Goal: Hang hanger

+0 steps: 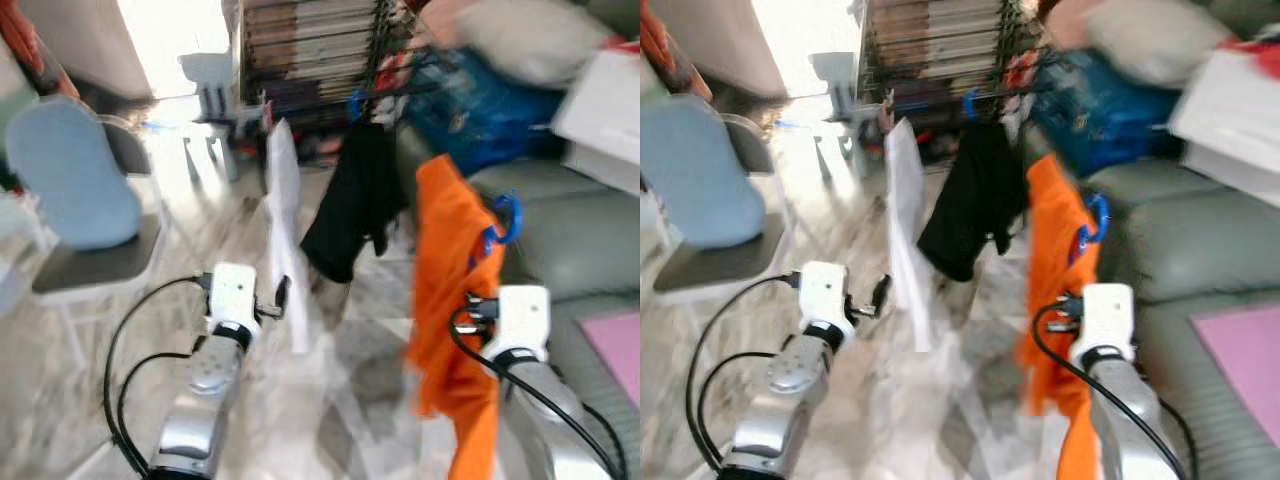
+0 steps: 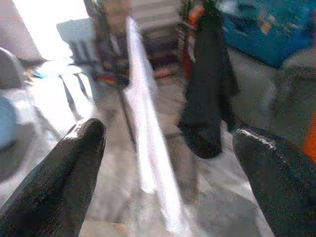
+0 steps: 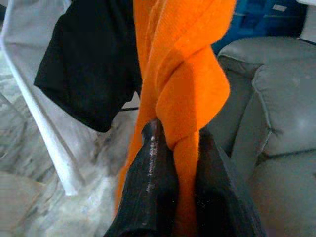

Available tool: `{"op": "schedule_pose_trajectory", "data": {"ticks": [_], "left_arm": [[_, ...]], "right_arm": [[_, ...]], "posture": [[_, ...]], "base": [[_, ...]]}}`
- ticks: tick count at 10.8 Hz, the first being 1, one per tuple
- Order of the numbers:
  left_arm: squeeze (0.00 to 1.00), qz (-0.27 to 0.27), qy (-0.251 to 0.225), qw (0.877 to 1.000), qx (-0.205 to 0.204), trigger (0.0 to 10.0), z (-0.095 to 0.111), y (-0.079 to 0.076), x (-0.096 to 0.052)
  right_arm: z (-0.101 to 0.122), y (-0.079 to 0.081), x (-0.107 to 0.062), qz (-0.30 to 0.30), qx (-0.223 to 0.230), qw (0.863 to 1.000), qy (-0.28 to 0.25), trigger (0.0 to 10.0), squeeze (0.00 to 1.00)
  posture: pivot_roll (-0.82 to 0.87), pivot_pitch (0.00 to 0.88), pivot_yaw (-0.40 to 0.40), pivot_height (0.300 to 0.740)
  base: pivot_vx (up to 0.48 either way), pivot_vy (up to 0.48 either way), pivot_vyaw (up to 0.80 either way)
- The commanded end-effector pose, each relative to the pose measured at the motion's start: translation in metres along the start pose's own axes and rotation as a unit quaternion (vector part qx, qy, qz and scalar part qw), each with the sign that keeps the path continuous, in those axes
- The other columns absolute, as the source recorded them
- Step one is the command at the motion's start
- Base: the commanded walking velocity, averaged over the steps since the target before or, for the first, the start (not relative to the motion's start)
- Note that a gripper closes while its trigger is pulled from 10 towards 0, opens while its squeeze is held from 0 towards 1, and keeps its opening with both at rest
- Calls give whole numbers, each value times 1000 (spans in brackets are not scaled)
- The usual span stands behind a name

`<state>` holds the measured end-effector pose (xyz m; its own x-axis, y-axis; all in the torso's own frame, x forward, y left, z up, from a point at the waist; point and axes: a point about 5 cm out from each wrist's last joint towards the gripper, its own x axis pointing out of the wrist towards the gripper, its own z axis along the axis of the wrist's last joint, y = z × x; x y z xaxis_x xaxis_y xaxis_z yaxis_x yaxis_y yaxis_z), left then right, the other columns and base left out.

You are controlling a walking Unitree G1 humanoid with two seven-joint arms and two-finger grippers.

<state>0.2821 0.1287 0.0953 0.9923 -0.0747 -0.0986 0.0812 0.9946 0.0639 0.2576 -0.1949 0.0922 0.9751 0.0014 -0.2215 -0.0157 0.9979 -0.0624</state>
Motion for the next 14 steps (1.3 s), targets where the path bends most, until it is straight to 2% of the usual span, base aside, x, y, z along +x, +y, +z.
{"op": "schedule_pose_trajectory", "data": {"ticks": [1,2,3,5,7,8,9,10,11,13,14], "left_arm": [[0,62,7,998,23,10000,-6,26,-3],[0,93,13,995,31,10000,-12,38,-7],[0,111,12,993,36,10000,-16,46,-10],[0,105,3,994,32,10000,-16,41,-6],[0,51,-9,999,15,10000,-13,26,0],[0,40,-8,999,18,10000,-13,22,1],[0,30,-10,999,30,10000,-13,19,6],[0,23,-12,999,33,10000,-12,18,8],[0,23,-11,999,40,10000,-12,18,9],[0,28,-10,999,41,10000,-15,19,10],[0,29,-9,999,42,10000,-15,17,10]], "right_arm": [[12,15,9,36,-16,999,-23,10000,0],[12,19,17,55,-9,998,-15,10000,0],[19,27,27,87,-10,996,-29,10000,0],[28,36,36,108,-16,993,-48,10000,0],[29,45,34,147,-19,987,-59,10000,0],[27,54,31,179,-22,982,-56,10000,0],[25,70,26,240,-45,968,-58,10000,0],[25,76,23,273,-57,959,-57,10000,0],[25,76,21,285,-57,955,-54,10000,0],[26,80,17,339,-71,937,-51,10000,0],[27,81,16,348,-73,933,-51,10000,0]], "posture": [[-216,0,39,740],[-187,0,21,740],[-167,0,9,740],[-166,0,16,740],[-193,0,45,740],[-204,0,60,740],[-207,0,70,740],[-206,0,75,740],[-205,0,75,740],[-204,0,71,740],[-206,0,69,740]], "base": [[0,0,0],[0,0,0],[0,0,0],[0,0,800],[0,0,800],[0,0,800],[0,0,800],[0,0,800],[0,0,800],[0,0,800],[0,0,800]]}}
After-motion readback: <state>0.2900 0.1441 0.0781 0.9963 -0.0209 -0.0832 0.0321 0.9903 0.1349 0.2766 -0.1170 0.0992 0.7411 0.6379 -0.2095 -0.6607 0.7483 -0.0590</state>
